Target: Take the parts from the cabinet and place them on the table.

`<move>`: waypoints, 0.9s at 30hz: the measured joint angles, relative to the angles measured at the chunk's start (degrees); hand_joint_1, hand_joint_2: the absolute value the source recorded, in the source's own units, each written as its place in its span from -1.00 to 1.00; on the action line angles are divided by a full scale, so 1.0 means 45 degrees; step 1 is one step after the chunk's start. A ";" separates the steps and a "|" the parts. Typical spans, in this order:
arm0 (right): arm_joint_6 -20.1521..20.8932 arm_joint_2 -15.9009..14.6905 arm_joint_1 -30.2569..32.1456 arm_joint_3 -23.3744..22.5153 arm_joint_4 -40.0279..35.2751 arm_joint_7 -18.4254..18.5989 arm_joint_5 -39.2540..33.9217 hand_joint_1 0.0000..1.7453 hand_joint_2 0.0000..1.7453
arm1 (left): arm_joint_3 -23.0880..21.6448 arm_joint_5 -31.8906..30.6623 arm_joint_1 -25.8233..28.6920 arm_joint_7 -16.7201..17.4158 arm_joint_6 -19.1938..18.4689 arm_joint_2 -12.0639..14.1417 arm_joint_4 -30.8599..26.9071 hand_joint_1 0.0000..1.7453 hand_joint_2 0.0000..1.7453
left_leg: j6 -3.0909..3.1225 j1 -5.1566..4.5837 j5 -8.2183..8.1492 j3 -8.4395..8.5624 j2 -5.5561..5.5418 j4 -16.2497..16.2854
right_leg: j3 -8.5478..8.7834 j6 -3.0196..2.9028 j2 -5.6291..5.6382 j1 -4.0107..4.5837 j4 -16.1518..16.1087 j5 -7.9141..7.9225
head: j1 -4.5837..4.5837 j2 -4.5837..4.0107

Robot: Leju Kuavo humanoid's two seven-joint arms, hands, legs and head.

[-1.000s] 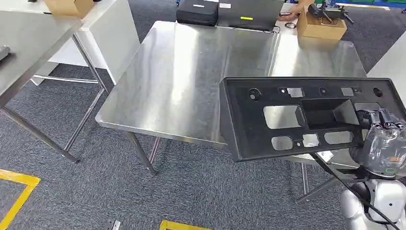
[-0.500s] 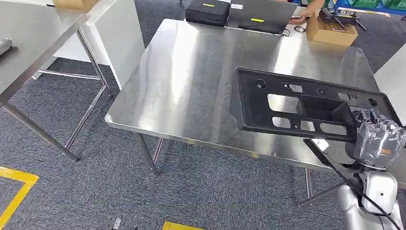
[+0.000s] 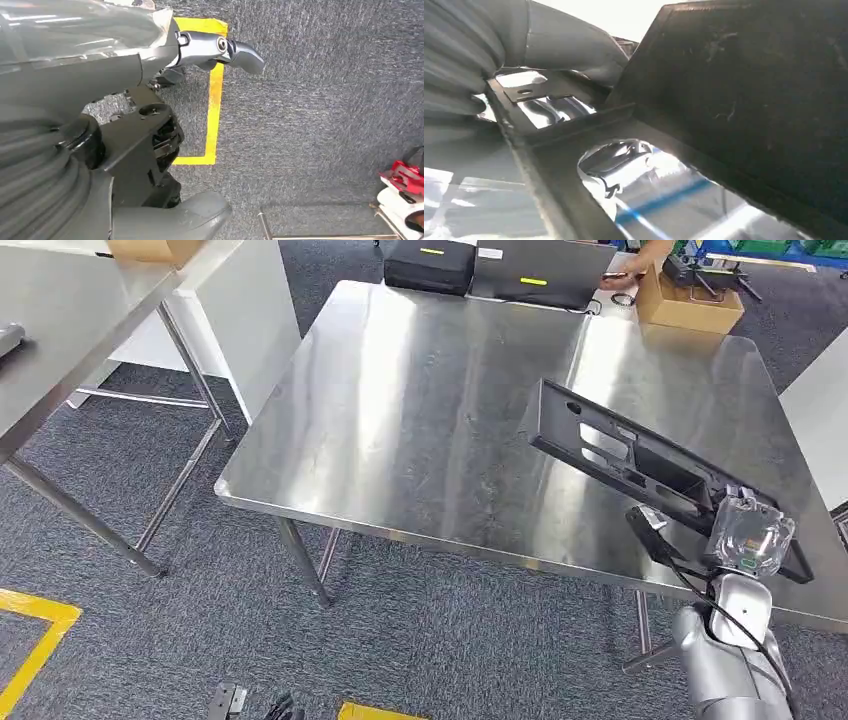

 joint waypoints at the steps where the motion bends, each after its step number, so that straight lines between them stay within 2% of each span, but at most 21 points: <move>1: -0.0005 0.0072 -0.0148 -0.0043 0.0441 0.0091 0.0071 1.00 1.00 | 0.0010 0.0024 0.0016 -0.0010 0.0024 0.0010 0.0000 -1.00 1.00 | 0.0000 0.0000 0.0000 -0.0001 0.0006 -0.0002 | -0.0003 0.0000 0.0004 0.0002 0.0004 0.0000 | -0.0015 0.0000; 9: 0.0010 0.0505 -0.1130 -0.0330 0.2559 0.0568 0.0466 1.00 1.00 | 0.0068 0.0136 0.0118 -0.0024 0.0063 0.0112 0.0000 -1.00 1.00 | -0.0001 0.0022 -0.0001 0.0000 0.0011 -0.0006 | -0.0014 -0.0009 0.0007 0.0010 0.0006 -0.0007 | -0.0010 0.0000; 27: 0.0034 0.0904 -0.1953 -0.0432 0.3758 0.0869 0.0670 1.00 1.00 | 0.0413 0.0345 0.0246 -0.0122 0.0165 0.0204 0.0000 -1.00 1.00 | -0.0001 0.0031 0.0000 0.0001 0.0011 -0.0007 | 0.0005 -0.0011 0.0007 0.0036 0.0007 -0.0007 | -0.0005 0.0000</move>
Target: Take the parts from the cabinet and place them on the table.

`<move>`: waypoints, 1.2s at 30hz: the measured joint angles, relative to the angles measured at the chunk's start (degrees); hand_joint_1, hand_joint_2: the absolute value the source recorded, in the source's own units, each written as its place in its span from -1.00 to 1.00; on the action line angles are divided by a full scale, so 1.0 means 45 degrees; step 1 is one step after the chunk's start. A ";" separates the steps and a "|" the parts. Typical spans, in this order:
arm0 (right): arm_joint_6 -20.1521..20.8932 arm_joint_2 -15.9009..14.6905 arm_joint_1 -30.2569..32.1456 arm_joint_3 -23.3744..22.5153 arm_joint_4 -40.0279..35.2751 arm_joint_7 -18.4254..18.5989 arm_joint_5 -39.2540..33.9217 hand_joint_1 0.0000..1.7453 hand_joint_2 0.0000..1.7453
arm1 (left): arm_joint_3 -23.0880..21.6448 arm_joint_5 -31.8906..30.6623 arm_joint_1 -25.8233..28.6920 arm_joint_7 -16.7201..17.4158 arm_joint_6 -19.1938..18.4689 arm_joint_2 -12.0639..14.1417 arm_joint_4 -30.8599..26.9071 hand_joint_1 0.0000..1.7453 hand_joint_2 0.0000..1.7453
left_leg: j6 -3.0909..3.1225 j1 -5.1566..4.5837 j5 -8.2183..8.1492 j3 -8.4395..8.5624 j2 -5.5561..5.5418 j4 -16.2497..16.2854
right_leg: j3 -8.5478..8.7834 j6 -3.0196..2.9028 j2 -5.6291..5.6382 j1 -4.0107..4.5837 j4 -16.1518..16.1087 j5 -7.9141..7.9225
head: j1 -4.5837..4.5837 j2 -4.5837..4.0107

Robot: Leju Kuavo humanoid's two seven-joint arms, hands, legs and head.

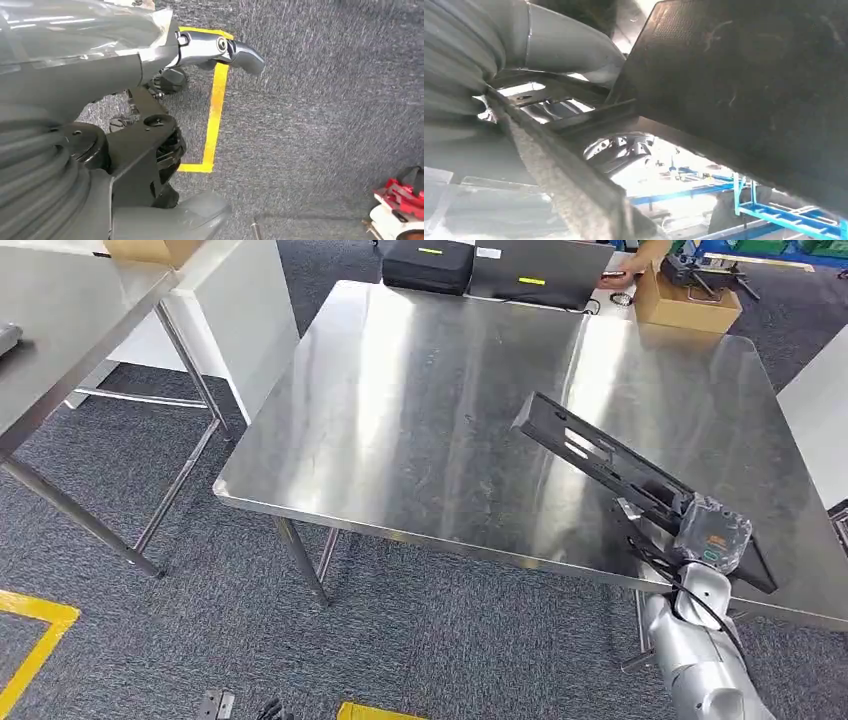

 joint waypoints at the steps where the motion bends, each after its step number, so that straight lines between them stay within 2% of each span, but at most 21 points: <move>1: 0.0000 0.0068 -0.0087 0.0058 0.0058 -0.0020 0.0000 1.00 1.00 | 0.0029 0.0034 0.0019 -0.0039 0.0019 0.0005 0.0000 -1.00 1.00 | 0.0000 0.0002 0.0000 0.0001 0.0002 0.0000 | -0.0001 0.0000 0.0003 0.0003 0.0000 0.0000 | -0.0005 0.0000; 5: 0.0232 0.0485 -0.0469 0.0983 0.0281 0.0178 0.0005 1.00 1.00 | 0.0180 0.0009 0.0086 -0.0185 0.0112 0.0024 0.0000 -1.00 1.00 | 0.0000 0.0007 0.0000 0.0009 0.0048 -0.0001 | -0.0011 0.0002 0.0037 0.0010 0.0005 0.0004 | -0.0005 0.0000; 13: 0.1428 0.1102 -0.1579 0.4324 0.0972 0.1147 -0.0005 1.00 1.00 | 0.0452 -0.0194 0.0099 -0.0131 0.0350 0.0049 -0.0010 -1.00 1.00 | -0.0017 0.0023 0.0011 0.0013 0.0018 -0.0001 | -0.0018 -0.0005 0.0012 0.0008 0.0023 -0.0001 | 0.0000 0.0000; 16: 0.1622 0.1238 -0.1725 0.5229 0.1189 0.1292 -0.0005 1.00 1.00 | 0.0553 -0.0189 0.0108 -0.0179 0.0398 0.0058 -0.0015 -1.00 1.00 | -0.0017 0.0021 0.0010 0.0008 0.0016 -0.0001 | -0.0018 -0.0005 0.0012 0.0007 0.0022 -0.0001 | 0.0000 0.0000; 20: 0.1739 0.1408 -0.1879 0.6032 0.1447 0.1438 0.0000 1.00 1.00 | 0.0641 -0.0170 0.0140 -0.0301 0.0447 0.0068 -0.0015 -1.00 1.00 | -0.0017 0.0020 0.0010 0.0006 0.0011 -0.0001 | -0.0021 -0.0005 0.0010 0.0007 0.0020 -0.0002 | 0.0000 0.0000; 25: 0.1783 0.1510 -0.1953 0.6382 0.1622 0.1447 -0.0005 1.00 1.00 | 0.0762 -0.0165 0.0165 -0.0325 0.0481 0.0073 -0.0015 -1.00 1.00 | -0.0017 0.0020 0.0010 0.0006 0.0012 -0.0001 | -0.0022 -0.0005 0.0010 0.0007 0.0020 -0.0002 | 0.0000 0.0000; 26: 0.1783 0.1520 -0.1957 0.6440 0.1655 0.1457 -0.0005 -1.00 -1.00 | 0.0767 -0.0165 0.0170 -0.0325 0.0481 0.0073 -0.0015 -1.00 1.00 | -0.0017 0.0020 0.0010 0.0006 0.0012 -0.0001 | -0.0021 -0.0005 0.0011 0.0007 0.0020 -0.0002 | 0.0000 0.0000; 29: 0.1783 0.1544 -0.1985 0.6537 0.1734 0.1491 -0.0010 -1.00 -1.00 | 0.0777 -0.0165 0.0182 -0.0282 0.0577 0.0083 -0.0015 -1.00 1.00 | -0.0017 0.0020 0.0010 0.0006 0.0012 -0.0001 | -0.0021 -0.0005 0.0011 0.0007 0.0020 -0.0002 | -0.0005 0.0000; 30: 0.1783 0.1559 -0.1996 0.6557 0.1758 0.1516 -0.0010 -1.00 -1.00 | 0.0782 -0.0170 0.0182 -0.0176 0.0661 0.0083 -0.0015 -1.00 -1.00 | -0.0017 0.0020 0.0010 0.0006 0.0012 -0.0001 | -0.0021 -0.0005 0.0010 0.0007 0.0020 -0.0002 | -0.0005 0.0000; 36: 0.1982 0.1637 -0.2007 0.6567 0.1811 0.1661 -0.0010 -1.00 -1.00 | 0.0918 -0.0170 0.0243 0.0306 0.0655 0.0102 -0.0015 -1.00 -1.00 | -0.0017 0.0021 0.0010 0.0006 0.0015 -0.0001 | -0.0023 -0.0006 0.0011 0.0007 0.0021 -0.0002 | -0.0004 0.0000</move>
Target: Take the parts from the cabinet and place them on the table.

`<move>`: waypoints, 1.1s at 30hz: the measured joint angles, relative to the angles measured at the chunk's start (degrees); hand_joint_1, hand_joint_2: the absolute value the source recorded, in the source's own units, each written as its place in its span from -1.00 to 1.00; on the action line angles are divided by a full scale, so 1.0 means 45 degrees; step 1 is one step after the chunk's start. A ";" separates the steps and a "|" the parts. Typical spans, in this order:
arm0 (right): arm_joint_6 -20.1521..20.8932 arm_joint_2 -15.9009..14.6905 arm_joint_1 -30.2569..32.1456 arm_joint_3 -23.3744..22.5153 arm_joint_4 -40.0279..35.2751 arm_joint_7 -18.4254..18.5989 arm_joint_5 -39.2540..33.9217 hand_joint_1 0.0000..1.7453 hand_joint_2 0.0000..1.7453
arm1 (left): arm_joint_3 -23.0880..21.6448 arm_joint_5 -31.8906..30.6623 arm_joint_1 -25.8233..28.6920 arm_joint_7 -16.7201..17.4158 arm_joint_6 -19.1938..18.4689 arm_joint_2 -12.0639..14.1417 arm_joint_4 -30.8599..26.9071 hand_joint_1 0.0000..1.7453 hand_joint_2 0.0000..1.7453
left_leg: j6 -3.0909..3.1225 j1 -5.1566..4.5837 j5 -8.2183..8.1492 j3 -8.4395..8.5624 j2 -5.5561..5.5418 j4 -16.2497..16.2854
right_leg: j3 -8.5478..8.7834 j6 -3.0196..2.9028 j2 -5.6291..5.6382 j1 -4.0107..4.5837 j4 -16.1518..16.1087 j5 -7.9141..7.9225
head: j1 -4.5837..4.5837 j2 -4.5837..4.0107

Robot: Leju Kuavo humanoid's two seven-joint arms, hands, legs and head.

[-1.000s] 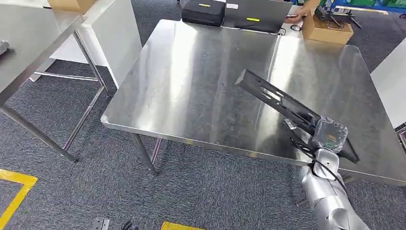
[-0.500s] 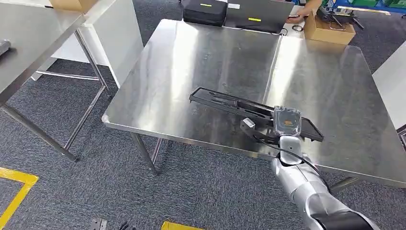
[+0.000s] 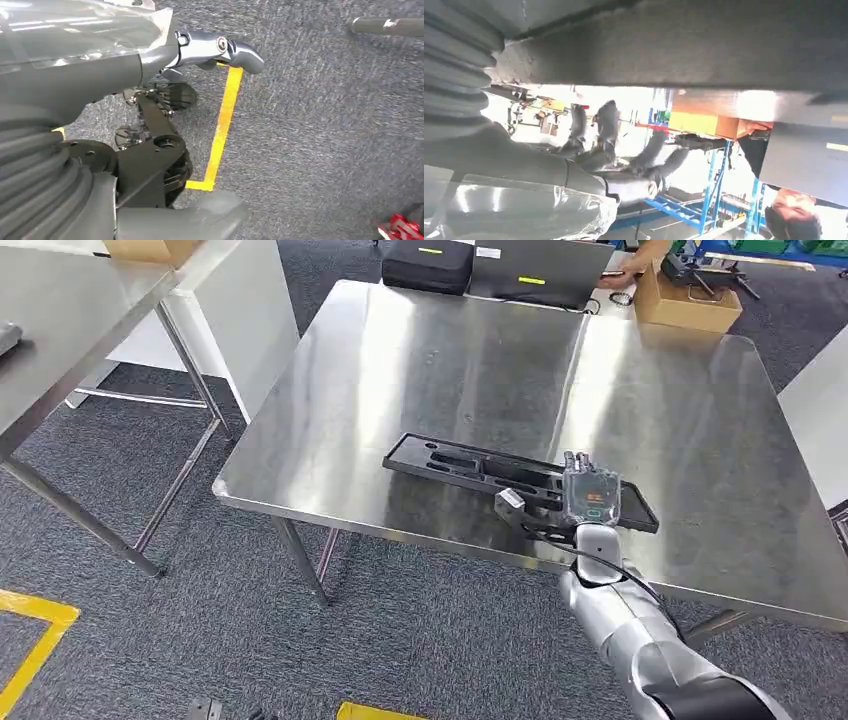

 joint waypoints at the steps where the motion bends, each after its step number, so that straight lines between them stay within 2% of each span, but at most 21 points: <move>1: 0.0020 0.0000 0.0001 0.0000 0.0000 0.0005 0.0000 -1.00 -1.00 | 0.0039 0.0005 0.0009 0.0044 -0.0024 0.0005 0.0000 -1.00 -1.00 | 0.0000 0.0000 0.0000 0.0000 0.0000 0.0000 | -0.0001 0.0000 0.0000 0.0000 0.0000 0.0000 | 0.0004 0.0000; 8: 0.0164 -0.0005 -0.0019 -0.0034 0.0005 -0.0063 -0.0014 -1.00 -1.00 | 0.0379 0.0151 0.0077 0.0063 -0.0165 0.0029 0.0000 -1.00 -1.00 | 0.0000 0.0000 0.0000 0.0000 0.0004 0.0000 | -0.0001 0.0000 0.0001 0.0000 0.0000 0.0000 | 0.0004 0.0000; 14: 0.0636 0.0048 -0.0141 -0.0577 0.0005 -0.0612 -0.0146 -1.00 -1.00 | 0.0583 0.0170 0.0125 0.0059 -0.0296 0.0063 0.0000 -1.00 -1.00 | 0.0000 0.0000 0.0000 0.0000 0.0001 0.0000 | 0.0001 0.0000 0.0000 0.0000 0.0000 0.0000 | 0.0004 0.0000; 19: 0.0972 0.0199 -0.0192 -0.1511 -0.0034 -0.1473 -0.0175 -1.00 -1.00 | 0.0666 -0.0024 0.0122 0.0063 -0.0413 0.0068 -0.0005 -1.00 -1.00 | 0.0000 0.0000 0.0000 0.0000 0.0000 0.0000 | 0.0001 0.0000 0.0000 0.0000 0.0000 0.0001 | 0.0005 0.0000; 22: 0.0788 0.0364 -0.0189 -0.2293 -0.0379 -0.2238 -0.0044 -1.00 -1.00 | 0.0782 -0.0170 0.0119 0.0063 -0.0432 0.0063 -0.0005 -1.00 -1.00 | 0.0000 0.0000 0.0000 0.0000 0.0005 0.0000 | 0.0000 0.0000 0.0001 0.0000 0.0000 0.0001 | 0.0005 0.0000; 26: 0.0582 0.0559 -0.0149 -0.2983 -0.0773 -0.2711 -0.0049 -1.00 -1.00 | 0.0860 -0.0253 0.0118 0.0063 -0.0452 0.0058 -0.0010 -1.00 -1.00 | 0.0000 0.0001 0.0000 0.0001 0.0001 0.0000 | -0.0002 0.0000 0.0000 0.0000 0.0001 0.0000 | 0.0009 0.0000; 28: 0.0050 0.0699 0.0103 -0.3379 -0.1468 -0.3543 -0.0290 -1.00 -1.00 | 0.0913 -0.0407 0.0119 0.0059 -0.0456 0.0049 -0.0010 -1.00 -1.00 | 0.0000 0.0001 0.0000 0.0000 0.0003 0.0000 | -0.0001 0.0000 0.0000 0.0001 0.0002 0.0000 | 0.0005 0.0000; 30: -0.0029 0.0932 0.0414 -0.3812 -0.2620 -0.4293 -0.0597 -1.00 -1.00 | 0.0952 -0.0524 0.0111 0.0059 -0.0456 0.0044 -0.0010 -1.00 -1.00 | -0.0001 0.0001 0.0000 0.0000 0.0018 0.0000 | -0.0007 0.0000 0.0003 0.0000 0.0002 0.0000 | 0.0004 0.0000; 33: -0.0029 0.1171 0.0535 -0.4221 -0.3581 -0.4493 -0.0714 -1.00 -1.00 | 0.1035 -0.0568 0.0089 0.0059 -0.0456 0.0014 -0.0024 -1.00 -1.00 | -0.0001 0.0006 -0.0001 0.0002 0.0010 0.0000 | -0.0012 -0.0004 0.0002 0.0000 -0.0001 -0.0004 | 0.0000 0.0000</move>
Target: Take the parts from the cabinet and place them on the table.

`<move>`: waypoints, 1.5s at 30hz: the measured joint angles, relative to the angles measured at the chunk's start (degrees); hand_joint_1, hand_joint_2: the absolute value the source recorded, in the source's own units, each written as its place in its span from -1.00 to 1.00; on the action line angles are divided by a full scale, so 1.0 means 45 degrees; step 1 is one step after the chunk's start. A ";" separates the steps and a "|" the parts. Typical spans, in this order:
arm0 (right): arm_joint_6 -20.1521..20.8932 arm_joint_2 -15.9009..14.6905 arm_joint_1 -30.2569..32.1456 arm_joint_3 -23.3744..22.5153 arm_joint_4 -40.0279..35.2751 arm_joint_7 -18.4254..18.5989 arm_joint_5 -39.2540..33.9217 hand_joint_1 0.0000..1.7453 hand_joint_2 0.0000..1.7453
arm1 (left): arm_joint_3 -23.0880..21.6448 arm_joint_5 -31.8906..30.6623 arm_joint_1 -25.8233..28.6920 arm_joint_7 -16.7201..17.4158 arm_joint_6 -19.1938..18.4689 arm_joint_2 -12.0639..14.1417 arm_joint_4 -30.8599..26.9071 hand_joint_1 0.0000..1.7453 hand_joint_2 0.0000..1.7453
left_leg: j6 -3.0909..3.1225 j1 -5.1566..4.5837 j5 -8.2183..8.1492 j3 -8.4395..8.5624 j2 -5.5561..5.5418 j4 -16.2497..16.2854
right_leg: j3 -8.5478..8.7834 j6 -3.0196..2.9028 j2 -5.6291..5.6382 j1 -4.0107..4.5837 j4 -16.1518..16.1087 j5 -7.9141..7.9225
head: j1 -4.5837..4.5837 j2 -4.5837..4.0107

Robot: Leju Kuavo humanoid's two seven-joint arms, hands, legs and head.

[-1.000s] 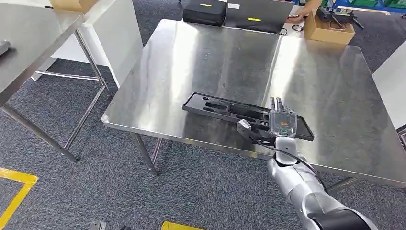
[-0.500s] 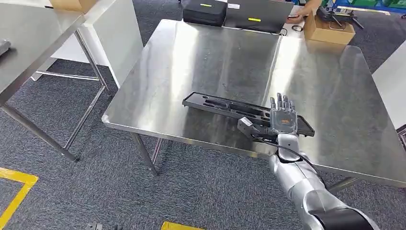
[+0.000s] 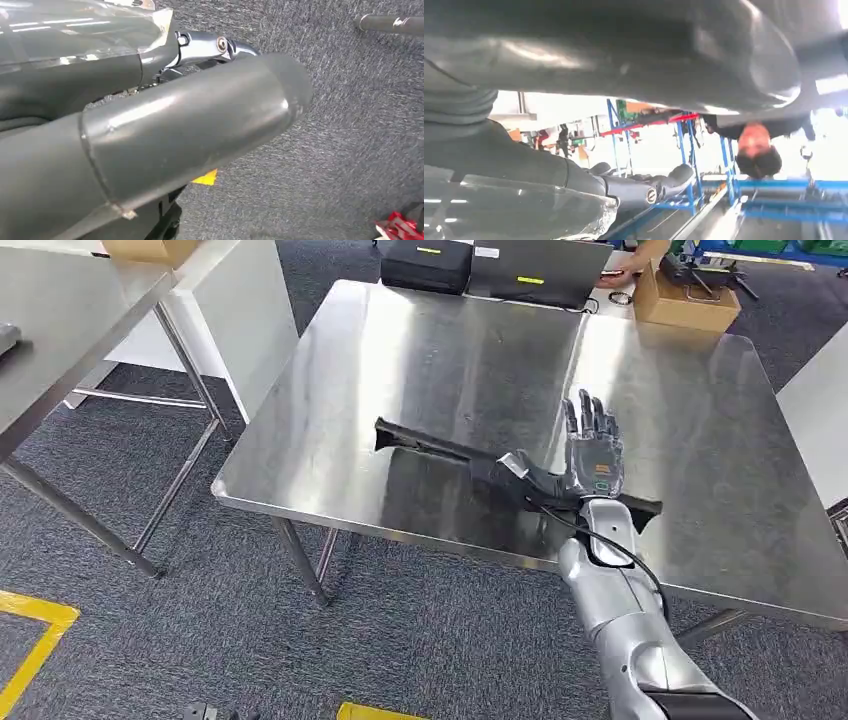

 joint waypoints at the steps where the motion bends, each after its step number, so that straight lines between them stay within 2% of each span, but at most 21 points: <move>1: 0.0000 0.0048 0.0046 -0.0087 -0.0245 -0.0057 -0.0033 -1.00 -1.00 | 0.0044 0.0000 0.0002 0.0000 0.0000 -0.0015 -0.0005 -1.00 -1.00 | 0.0000 0.0001 0.0000 0.0001 -0.0010 0.0000 | -0.0045 -0.0009 -0.0003 0.0000 0.0000 -0.0007 | 0.0010 0.0000; 5: 0.0063 0.0238 0.0412 -0.0286 -0.1565 -0.0893 -0.0757 -1.00 -1.00 | 0.0116 -0.0165 0.0000 0.0024 -0.0068 -0.0029 -0.0015 -1.00 -1.00 | 0.0000 -0.0003 0.0000 0.0001 -0.0005 0.0000 | -0.0016 -0.0009 -0.0001 -0.0002 0.0000 -0.0006 | 0.0005 0.0000; 9: 0.0399 0.0267 0.0535 -0.0286 -0.2485 -0.0846 -0.0791 -1.00 -1.00 | 0.0204 -0.0282 -0.0062 0.0199 -0.0122 -0.0029 -0.0044 -1.00 -1.00 | 0.0001 -0.0004 0.0000 0.0010 0.0004 0.0000 | -0.0055 -0.0009 0.0002 -0.0003 -0.0002 -0.0004 | 0.0005 0.0000; 37: -0.0461 -0.0248 0.1162 -0.0349 -0.2005 -0.0737 -0.1594 -1.00 -1.00 | 0.0471 -0.0578 -0.0125 0.0228 -0.0350 -0.0063 -0.0068 -1.00 -1.00 | 0.0000 -0.0002 -0.0002 0.0020 0.0002 0.0000 | -0.0080 -0.0009 0.0002 -0.0002 -0.0005 -0.0006 | 0.0005 0.0000; 40: -0.0734 -0.0258 0.1668 -0.0388 -0.2672 -0.1395 -0.2489 -1.00 -1.00 | 0.0471 -0.0651 -0.0138 0.0228 -0.0350 -0.0073 -0.0068 -1.00 -1.00 | 0.0000 -0.0003 -0.0002 0.0017 0.0001 0.0000 | -0.0044 -0.0009 0.0002 -0.0002 -0.0004 -0.0006 | 0.0005 0.0000; 45: -0.0932 -0.0088 0.3293 -0.0267 -0.6093 -0.2762 -0.4524 -1.00 -1.00 | 0.0554 -0.0670 -0.0136 0.0126 -0.0330 -0.0092 -0.0068 -1.00 -1.00 | -0.0002 -0.0003 -0.0004 0.0011 -0.0006 0.0000 | 0.0010 -0.0010 -0.0001 -0.0001 -0.0003 -0.0007 | 0.0005 0.0000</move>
